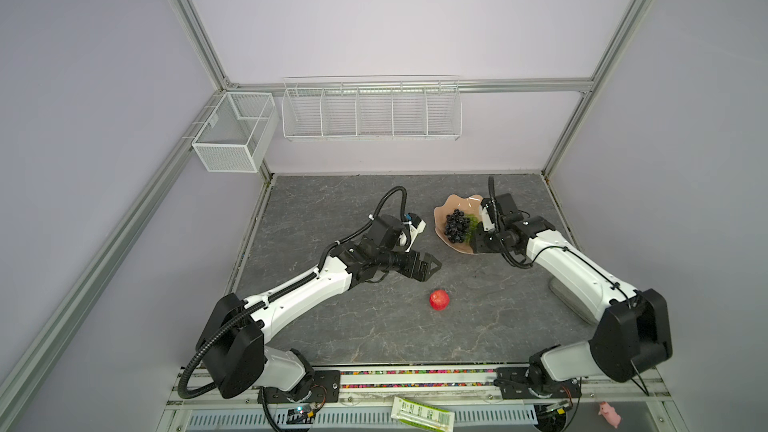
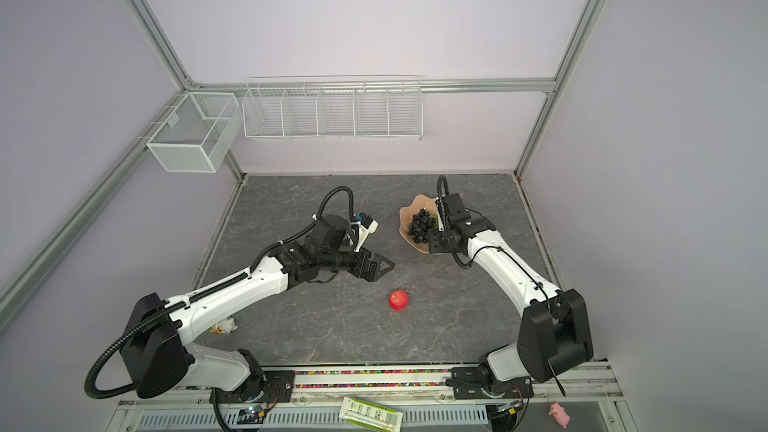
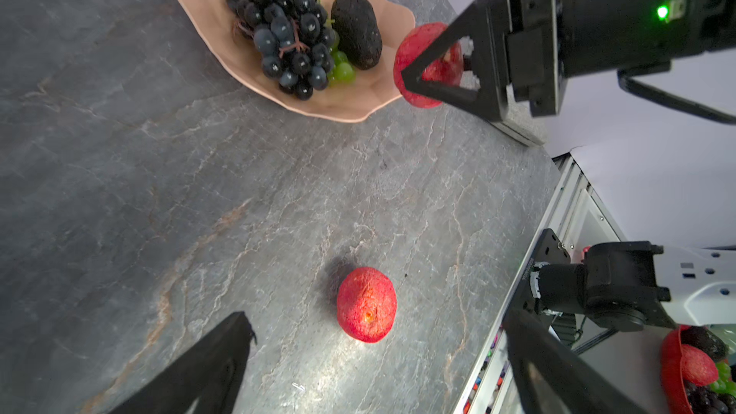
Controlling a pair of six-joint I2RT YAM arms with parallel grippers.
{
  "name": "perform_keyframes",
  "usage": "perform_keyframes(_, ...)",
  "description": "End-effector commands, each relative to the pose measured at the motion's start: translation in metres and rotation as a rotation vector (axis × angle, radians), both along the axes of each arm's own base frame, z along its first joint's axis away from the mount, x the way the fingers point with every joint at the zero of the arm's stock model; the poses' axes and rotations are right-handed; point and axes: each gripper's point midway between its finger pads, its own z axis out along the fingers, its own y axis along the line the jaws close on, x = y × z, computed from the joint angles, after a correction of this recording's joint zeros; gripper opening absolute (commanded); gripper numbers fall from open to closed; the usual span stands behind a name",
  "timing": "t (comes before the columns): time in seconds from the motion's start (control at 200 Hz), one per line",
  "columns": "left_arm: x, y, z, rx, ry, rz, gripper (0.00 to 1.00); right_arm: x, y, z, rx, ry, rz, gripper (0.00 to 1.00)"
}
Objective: Place and organize the fake fruits in the fruit bowl
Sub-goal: 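Lift the red apple with the right gripper and place it in the bowl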
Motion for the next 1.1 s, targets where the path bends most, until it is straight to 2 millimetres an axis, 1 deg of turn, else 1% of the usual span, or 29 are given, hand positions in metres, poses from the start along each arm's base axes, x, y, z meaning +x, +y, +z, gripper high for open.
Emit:
perform_keyframes(0.0,0.021,-0.006,0.016,-0.009,-0.074,0.05,0.99,0.02,-0.003,-0.017,0.0,0.036,0.049,0.52)
perform_keyframes(0.025,0.024,-0.006,0.017,-0.007,-0.077,0.057,0.99,0.025,-0.002,-0.016,0.009,0.031,0.051,0.52)
perform_keyframes(0.095,0.028,-0.007,0.019,0.0,-0.079,0.07,0.99,0.035,-0.002,-0.025,0.015,0.042,0.049,0.51)
perform_keyframes(0.21,0.03,-0.006,0.019,0.007,-0.081,0.086,0.99,0.041,0.0,-0.036,0.026,0.056,0.049,0.51)
perform_keyframes(0.43,0.028,-0.001,0.013,0.023,-0.074,0.095,0.99,0.042,-0.003,-0.051,0.006,0.083,0.051,0.52)
perform_keyframes(0.595,0.028,-0.001,0.012,0.022,-0.071,0.095,0.99,0.04,-0.005,-0.053,-0.008,0.095,0.048,0.56)
perform_keyframes(0.71,0.028,-0.002,0.011,0.021,-0.07,0.093,0.99,0.037,-0.005,-0.054,-0.004,0.097,0.049,0.57)
perform_keyframes(0.935,0.024,-0.003,0.01,0.015,-0.06,0.078,0.99,0.034,-0.002,-0.063,0.009,0.124,0.057,0.58)
perform_keyframes(1.095,0.023,0.0,0.012,0.007,-0.065,0.084,0.99,0.034,-0.004,-0.062,-0.001,0.121,0.053,0.66)
